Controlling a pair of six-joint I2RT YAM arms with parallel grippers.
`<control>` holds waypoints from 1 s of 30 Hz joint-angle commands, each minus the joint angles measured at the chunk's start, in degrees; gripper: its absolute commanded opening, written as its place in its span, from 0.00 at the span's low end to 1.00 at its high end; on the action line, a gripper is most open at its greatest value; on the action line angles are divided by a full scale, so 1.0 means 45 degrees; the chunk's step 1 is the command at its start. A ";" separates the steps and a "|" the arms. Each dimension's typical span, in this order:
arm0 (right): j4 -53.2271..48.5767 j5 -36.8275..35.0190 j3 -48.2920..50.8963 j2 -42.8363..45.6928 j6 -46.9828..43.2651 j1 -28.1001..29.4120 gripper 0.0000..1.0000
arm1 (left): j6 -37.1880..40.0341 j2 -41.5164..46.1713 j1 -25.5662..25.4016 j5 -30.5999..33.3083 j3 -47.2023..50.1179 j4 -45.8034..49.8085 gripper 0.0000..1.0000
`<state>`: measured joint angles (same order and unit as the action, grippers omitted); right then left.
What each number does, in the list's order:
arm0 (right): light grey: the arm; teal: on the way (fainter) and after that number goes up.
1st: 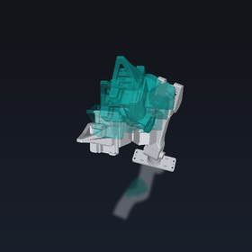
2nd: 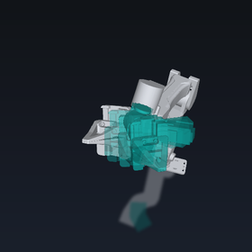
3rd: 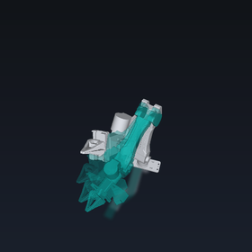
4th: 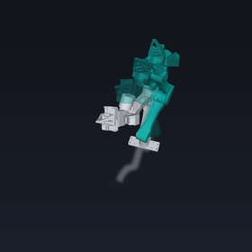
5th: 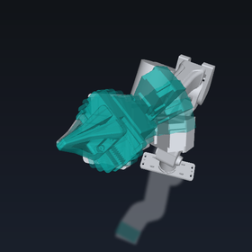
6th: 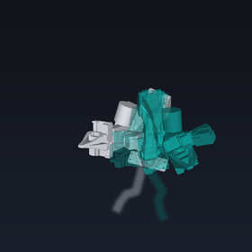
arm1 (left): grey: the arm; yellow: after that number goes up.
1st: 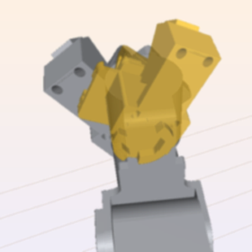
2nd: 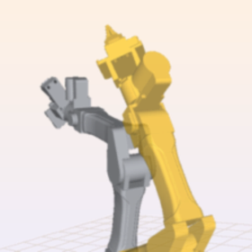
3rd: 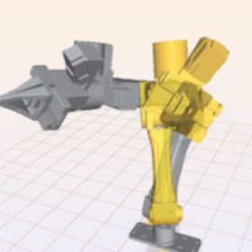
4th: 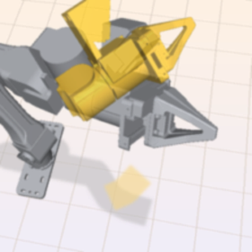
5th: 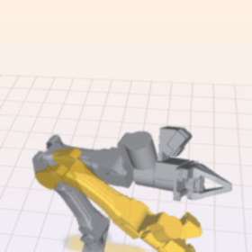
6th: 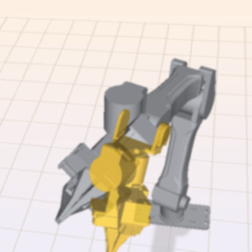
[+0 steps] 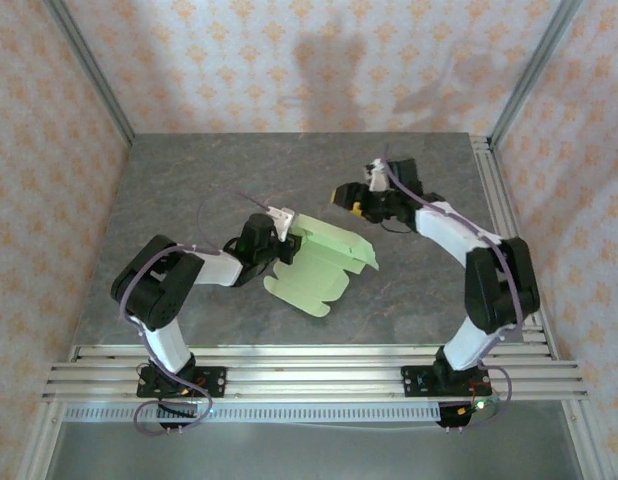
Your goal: Fold the paper box
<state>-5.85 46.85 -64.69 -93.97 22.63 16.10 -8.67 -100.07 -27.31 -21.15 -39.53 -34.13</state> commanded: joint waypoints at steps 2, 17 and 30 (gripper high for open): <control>0.0862 -0.1536 0.1206 0.1358 0.0936 -0.1071 0.75 | -0.1374 0.1308 0.0091 -0.0085 0.0227 -0.0700 0.00; 0.4389 -0.1500 0.5095 0.4300 0.2086 -0.2121 0.73 | -0.8224 0.1388 0.0405 0.0717 -0.0456 -0.2196 0.00; 0.9419 0.0466 0.6033 0.4938 0.4600 -0.1511 0.72 | -0.9032 0.1685 0.0400 0.0154 -0.0651 -0.3086 0.00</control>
<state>27.38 46.11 -37.08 -73.17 40.18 7.99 -48.23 -93.25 -25.82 -19.18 -40.62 -44.51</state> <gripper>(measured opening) 0.724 0.061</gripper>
